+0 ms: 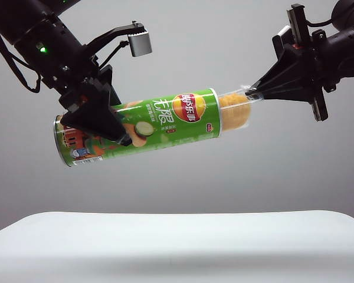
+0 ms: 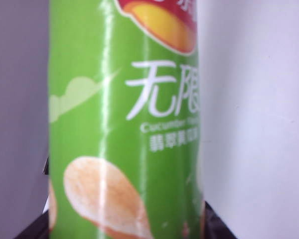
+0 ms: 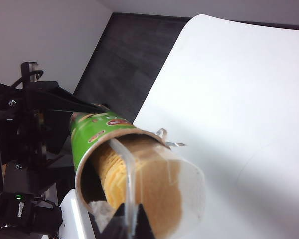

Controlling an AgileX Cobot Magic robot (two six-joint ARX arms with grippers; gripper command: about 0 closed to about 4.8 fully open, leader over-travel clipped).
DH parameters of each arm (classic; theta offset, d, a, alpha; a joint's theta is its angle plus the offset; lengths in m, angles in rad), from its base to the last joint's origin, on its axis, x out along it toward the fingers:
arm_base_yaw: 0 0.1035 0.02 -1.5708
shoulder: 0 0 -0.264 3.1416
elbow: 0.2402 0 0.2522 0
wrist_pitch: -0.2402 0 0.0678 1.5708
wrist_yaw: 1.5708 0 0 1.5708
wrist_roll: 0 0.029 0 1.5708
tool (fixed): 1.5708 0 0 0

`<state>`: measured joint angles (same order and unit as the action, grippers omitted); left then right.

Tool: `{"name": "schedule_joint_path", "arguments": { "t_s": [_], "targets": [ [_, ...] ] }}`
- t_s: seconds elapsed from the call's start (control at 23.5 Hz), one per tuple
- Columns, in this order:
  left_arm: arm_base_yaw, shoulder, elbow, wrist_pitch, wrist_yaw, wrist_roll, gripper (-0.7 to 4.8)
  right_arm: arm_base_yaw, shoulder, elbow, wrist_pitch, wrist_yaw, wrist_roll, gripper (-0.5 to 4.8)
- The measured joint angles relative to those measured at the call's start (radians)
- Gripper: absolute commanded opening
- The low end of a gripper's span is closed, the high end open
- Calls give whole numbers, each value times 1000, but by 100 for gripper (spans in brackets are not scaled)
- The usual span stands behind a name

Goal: Pick up the green tub of chips from the desk, pull out the transparent container with the chips inside partially, and then place the chips back on the desk.

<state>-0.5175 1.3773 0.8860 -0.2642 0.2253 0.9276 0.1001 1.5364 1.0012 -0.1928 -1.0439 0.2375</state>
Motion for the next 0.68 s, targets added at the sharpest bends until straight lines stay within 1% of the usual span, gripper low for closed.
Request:
{"name": "schedule_joint_path", "arguments": {
  "t_s": [0.13,0.3,0.34,0.47,0.51,0.55,0.6,0.64,0.68],
  "targets": [
    [0,0,0,-16,-14,-1,307,0,0,0,0,2,-9,-1],
    [0,0,0,-29,-17,-2,293,-2,0,0,-21,13,-31,-1],
    [0,0,0,-31,-17,-2,273,-2,0,0,-29,18,-42,-1],
    [0,0,0,-36,-17,-1,268,-2,0,0,-61,49,-76,0],
    [0,0,0,-38,-16,-1,268,-2,0,0,-68,56,-81,12],
    [0,0,0,-38,-15,-1,268,-2,0,0,-70,56,-82,52],
    [0,0,0,-36,-15,-1,268,-2,0,0,-69,56,-82,197],
    [0,0,0,-36,-16,2,268,-2,0,0,-64,75,-87,276],
    [0,0,-1,-48,-20,7,268,-9,0,1,-55,90,-88,425]
  ]
}}
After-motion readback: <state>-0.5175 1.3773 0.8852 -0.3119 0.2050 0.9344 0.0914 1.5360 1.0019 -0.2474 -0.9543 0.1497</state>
